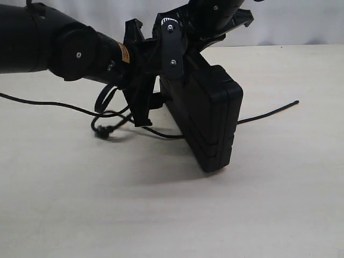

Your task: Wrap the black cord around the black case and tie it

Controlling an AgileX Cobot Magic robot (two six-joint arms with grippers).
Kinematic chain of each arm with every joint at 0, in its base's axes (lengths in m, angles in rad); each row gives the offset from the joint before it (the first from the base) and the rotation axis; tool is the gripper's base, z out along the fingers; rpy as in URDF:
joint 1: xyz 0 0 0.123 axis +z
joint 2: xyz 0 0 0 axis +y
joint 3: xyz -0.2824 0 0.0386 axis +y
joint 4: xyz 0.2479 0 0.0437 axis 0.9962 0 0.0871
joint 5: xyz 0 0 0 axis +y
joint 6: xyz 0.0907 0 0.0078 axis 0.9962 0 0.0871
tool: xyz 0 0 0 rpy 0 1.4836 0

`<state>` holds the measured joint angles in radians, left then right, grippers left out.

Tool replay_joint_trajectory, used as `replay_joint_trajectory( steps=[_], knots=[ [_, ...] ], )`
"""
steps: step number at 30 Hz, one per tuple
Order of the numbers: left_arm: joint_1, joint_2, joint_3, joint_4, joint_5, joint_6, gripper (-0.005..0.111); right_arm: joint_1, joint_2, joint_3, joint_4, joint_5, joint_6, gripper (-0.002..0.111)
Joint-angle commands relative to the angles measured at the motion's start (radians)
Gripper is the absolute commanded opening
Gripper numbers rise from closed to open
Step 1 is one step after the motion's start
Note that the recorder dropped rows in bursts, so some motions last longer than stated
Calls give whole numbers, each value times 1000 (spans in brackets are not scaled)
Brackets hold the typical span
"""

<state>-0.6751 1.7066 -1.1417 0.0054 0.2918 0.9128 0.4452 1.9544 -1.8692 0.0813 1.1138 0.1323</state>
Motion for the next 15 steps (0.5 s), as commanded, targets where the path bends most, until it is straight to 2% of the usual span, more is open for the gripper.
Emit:
replay_joint_trajectory(
  steps=[1, 4, 6, 7, 8, 9, 10, 11, 15],
  knots=[
    [1, -36, 0, 2, -10, -21, 63, 0, 9, 11, -7, 16, -16, 4],
    [1, -46, 0, 0, 0, -25, 63, 0, 9, 11, -9, 15, -20, 4],
    [2, -42, 0, 25, 107, -25, 63, 0, 9, 11, -11, 22, -20, 4],
    [2, -27, 0, 104, 237, -14, 63, 0, 9, 11, -11, 22, -20, 4],
    [2, -18, 0, 164, 294, -5, 63, 0, 9, 11, -11, 22, -20, 4],
    [10, 7, 0, 259, 429, 0, 63, 0, 9, 11, -11, 22, -20, 4],
    [14, 18, 0, 271, 463, 0, 63, 0, 9, 11, -11, 24, -20, 4],
    [44, 48, 0, 258, 481, 2, 63, 0, 9, 11, -6, 32, -20, 4],
    [113, 162, 0, 211, 386, 7, 63, 0, 9, 11, -10, 36, -20, 4]
  ],
)
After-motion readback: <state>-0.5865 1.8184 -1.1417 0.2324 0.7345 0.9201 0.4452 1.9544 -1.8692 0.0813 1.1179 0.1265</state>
